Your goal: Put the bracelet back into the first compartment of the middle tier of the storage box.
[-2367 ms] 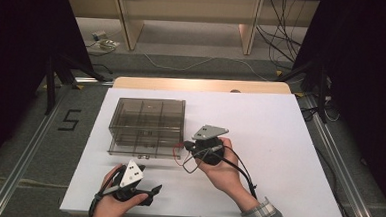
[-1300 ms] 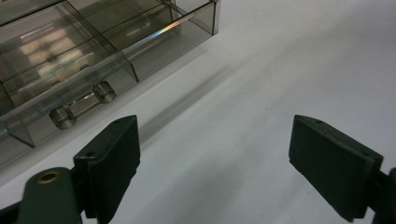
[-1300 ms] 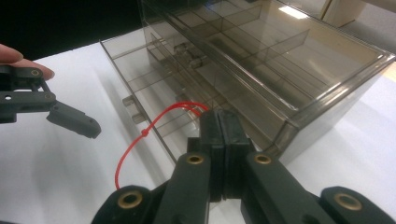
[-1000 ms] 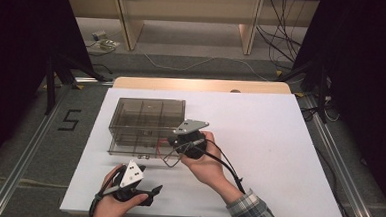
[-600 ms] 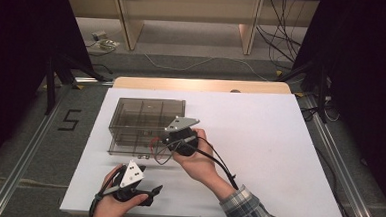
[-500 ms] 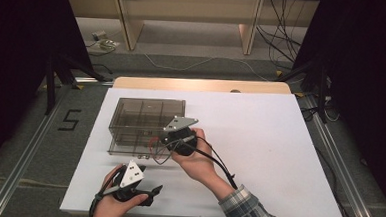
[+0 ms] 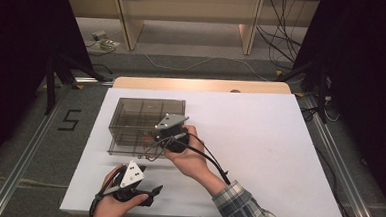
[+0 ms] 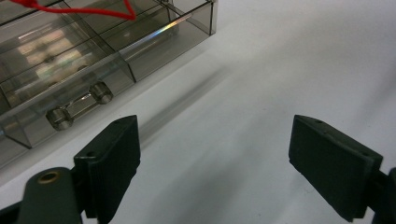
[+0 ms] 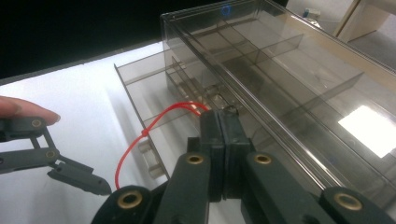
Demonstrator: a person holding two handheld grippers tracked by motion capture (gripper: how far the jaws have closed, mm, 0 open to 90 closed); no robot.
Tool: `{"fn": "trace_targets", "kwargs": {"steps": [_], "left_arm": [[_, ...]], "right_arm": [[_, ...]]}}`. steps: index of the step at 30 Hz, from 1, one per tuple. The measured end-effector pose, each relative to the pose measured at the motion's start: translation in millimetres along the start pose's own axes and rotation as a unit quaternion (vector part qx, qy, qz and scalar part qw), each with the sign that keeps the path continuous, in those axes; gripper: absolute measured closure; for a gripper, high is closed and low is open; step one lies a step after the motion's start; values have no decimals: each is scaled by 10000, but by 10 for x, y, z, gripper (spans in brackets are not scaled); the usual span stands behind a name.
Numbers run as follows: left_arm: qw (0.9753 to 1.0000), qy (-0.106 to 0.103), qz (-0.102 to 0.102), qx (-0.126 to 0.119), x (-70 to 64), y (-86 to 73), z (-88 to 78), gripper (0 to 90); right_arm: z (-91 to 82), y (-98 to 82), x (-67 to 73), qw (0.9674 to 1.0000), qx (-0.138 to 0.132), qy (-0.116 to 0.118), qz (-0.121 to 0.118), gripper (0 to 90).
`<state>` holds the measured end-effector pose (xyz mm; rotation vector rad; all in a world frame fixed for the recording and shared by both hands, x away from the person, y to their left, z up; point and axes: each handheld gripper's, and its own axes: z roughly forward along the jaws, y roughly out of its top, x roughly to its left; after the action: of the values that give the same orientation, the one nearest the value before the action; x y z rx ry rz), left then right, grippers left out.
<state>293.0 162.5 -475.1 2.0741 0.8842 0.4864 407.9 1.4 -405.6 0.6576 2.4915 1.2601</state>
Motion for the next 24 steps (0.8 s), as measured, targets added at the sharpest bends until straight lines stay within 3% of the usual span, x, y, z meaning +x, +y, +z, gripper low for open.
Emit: {"fn": "trace_targets", "kwargs": {"steps": [24], "left_arm": [[10000, -28, 23, 9, -4, 2, 0, 168]], "right_arm": [[157, 142, 44, 9999, -2, 102, -109, 900]]}}
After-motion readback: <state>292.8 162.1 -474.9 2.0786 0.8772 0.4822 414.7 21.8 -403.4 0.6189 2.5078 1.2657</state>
